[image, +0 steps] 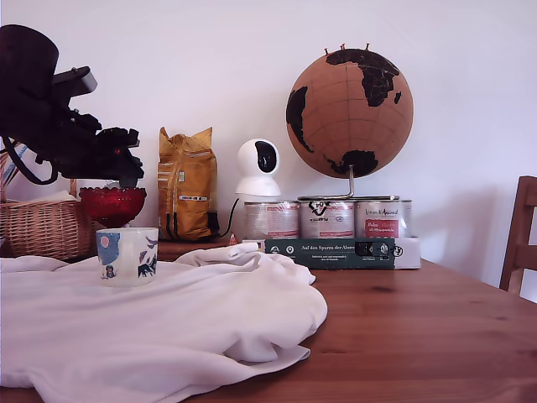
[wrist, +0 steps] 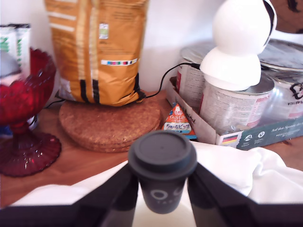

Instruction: Pick the grey coffee capsule and place it inside the blue coffee cup

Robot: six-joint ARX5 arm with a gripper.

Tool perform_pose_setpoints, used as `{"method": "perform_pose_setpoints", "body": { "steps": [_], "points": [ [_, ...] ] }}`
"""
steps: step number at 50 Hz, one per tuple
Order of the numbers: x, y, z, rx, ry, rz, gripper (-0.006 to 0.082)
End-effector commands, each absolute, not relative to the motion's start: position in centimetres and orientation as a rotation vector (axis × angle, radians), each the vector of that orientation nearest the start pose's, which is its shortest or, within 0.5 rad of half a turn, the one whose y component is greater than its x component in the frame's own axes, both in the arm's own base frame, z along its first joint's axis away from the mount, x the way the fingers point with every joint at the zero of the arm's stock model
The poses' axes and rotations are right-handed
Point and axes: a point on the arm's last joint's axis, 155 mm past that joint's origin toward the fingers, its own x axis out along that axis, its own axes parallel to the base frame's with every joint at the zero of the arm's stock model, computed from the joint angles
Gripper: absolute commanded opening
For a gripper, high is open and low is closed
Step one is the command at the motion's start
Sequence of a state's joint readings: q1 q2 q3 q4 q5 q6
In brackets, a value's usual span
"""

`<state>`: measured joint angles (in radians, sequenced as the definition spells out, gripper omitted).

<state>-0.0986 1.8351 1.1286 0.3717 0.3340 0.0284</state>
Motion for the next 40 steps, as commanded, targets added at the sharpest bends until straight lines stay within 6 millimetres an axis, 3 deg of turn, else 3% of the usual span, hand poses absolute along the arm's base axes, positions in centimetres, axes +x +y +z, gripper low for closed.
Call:
{"method": "perform_pose_setpoints", "body": {
  "steps": [1,11,17,27,34,40],
  "points": [
    [53.7,-11.8,15.6,-0.006,0.352,-0.441,0.0150],
    [54.2,-11.9,15.9,0.015,0.378,-0.445,0.0150],
    [54.5,-11.9,14.9,0.010,0.426,-0.446,0.0152],
    [54.3,-11.9,11.6,-0.004,0.545,-0.446,0.0152],
    [53.9,-11.9,10.8,-0.008,0.581,-0.445,0.0154],
    [53.5,-11.7,10.2,-0.008,0.611,-0.436,0.0246]
  ]
}}
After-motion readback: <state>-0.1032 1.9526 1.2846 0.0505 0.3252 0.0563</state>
